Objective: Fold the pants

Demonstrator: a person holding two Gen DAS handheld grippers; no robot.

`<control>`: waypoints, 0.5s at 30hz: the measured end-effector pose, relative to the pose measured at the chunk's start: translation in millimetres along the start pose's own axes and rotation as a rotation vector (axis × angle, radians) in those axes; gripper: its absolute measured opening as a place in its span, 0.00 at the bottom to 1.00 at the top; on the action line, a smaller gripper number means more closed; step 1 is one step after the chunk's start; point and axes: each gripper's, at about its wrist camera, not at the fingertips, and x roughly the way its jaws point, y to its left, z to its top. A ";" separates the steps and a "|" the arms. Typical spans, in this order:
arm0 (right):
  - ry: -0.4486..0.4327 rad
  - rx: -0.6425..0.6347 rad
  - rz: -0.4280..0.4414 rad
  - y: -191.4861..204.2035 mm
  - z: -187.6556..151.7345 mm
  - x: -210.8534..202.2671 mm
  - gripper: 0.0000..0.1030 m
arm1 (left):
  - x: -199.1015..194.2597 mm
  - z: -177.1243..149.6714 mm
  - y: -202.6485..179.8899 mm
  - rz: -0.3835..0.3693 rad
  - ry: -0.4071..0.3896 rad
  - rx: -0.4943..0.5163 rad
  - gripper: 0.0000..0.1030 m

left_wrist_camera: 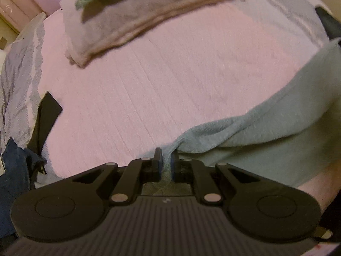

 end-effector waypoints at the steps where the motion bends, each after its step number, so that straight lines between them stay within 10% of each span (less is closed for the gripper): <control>1: -0.002 0.015 -0.017 -5.1 8.8 -0.3 0.02 | 0.7 14.2 9.3 -0.003 -0.005 -0.008 0.06; 5: 0.003 0.143 -0.078 -38.2 41.9 41.8 0.05 | 55.4 75.1 45.9 -0.001 0.003 -0.081 0.07; 8: 0.060 0.230 -0.209 -45.2 53.1 87.3 0.46 | 126.6 104.1 64.3 0.080 0.042 -0.159 0.13; 15: -0.049 0.236 -0.208 20.8 41.4 75.9 0.47 | 158.8 71.5 54.0 0.098 0.030 -0.172 0.15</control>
